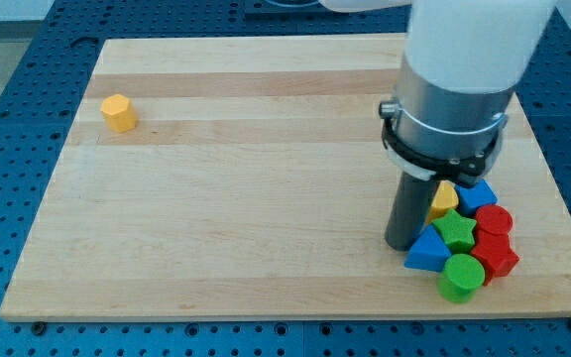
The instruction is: Slide the yellow hexagon towards center
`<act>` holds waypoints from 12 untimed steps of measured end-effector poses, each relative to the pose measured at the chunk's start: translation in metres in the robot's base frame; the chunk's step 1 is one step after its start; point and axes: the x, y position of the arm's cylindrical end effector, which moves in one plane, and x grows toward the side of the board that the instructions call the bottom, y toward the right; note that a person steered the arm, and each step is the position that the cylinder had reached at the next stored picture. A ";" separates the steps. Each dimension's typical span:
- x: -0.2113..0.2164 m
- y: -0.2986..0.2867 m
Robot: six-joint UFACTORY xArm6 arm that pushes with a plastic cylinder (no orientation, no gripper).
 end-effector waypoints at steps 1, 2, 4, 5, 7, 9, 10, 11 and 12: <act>-0.002 -0.018; -0.024 -0.084; -0.132 -0.224; -0.199 -0.286; -0.261 -0.413; -0.222 -0.409; -0.200 -0.388; -0.180 -0.332; -0.170 -0.269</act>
